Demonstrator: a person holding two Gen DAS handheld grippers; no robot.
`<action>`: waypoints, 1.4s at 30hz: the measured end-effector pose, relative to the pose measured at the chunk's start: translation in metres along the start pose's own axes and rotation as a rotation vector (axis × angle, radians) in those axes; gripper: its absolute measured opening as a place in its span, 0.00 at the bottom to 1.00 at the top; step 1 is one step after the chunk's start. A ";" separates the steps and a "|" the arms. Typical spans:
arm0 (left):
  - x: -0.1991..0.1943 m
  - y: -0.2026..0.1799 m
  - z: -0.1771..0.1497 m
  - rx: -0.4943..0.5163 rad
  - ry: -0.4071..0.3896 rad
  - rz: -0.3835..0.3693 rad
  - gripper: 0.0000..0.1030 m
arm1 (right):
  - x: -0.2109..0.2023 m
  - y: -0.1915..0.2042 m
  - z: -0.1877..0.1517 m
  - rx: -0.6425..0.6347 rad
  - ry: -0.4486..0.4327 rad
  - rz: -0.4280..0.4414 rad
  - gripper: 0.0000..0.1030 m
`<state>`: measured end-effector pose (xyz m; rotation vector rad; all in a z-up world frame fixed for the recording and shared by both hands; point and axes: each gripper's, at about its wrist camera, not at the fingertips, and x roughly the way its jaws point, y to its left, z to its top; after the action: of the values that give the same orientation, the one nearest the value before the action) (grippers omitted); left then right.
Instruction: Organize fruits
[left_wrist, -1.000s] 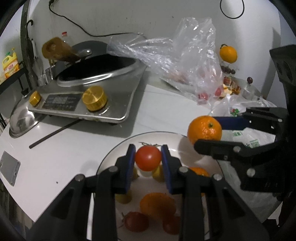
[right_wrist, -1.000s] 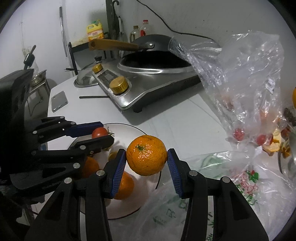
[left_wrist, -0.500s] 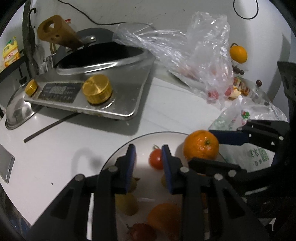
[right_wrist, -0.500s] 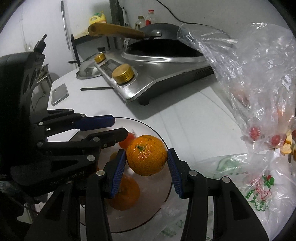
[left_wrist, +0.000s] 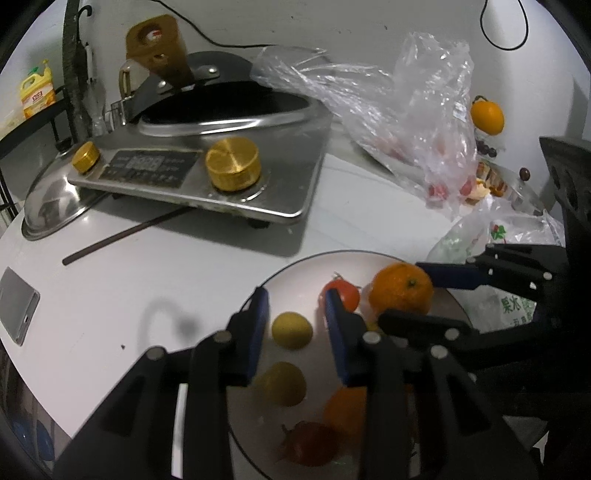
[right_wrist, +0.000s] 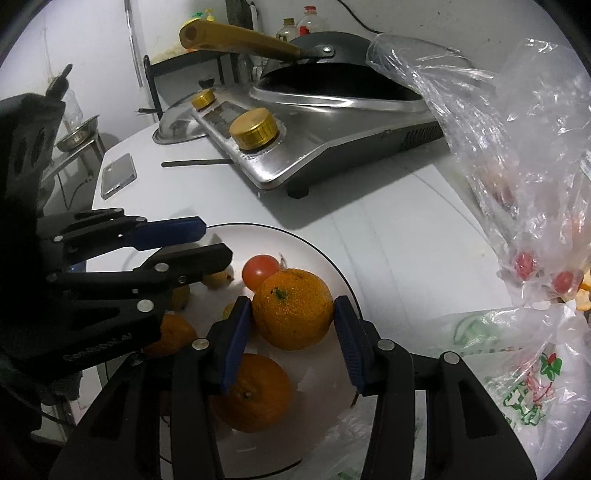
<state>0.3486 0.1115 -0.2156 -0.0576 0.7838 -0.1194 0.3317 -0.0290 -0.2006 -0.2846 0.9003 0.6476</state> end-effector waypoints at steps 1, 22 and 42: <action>-0.002 0.000 0.000 0.000 -0.005 0.000 0.32 | 0.000 0.001 0.000 -0.001 0.003 -0.004 0.47; -0.069 -0.012 -0.030 0.002 -0.091 0.031 0.36 | -0.058 0.021 -0.011 0.004 -0.072 -0.093 0.48; -0.173 -0.055 -0.074 0.027 -0.224 0.048 0.60 | -0.159 0.061 -0.062 -0.017 -0.221 -0.140 0.48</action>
<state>0.1697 0.0788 -0.1413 -0.0260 0.5598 -0.0762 0.1826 -0.0755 -0.1082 -0.2829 0.6575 0.5454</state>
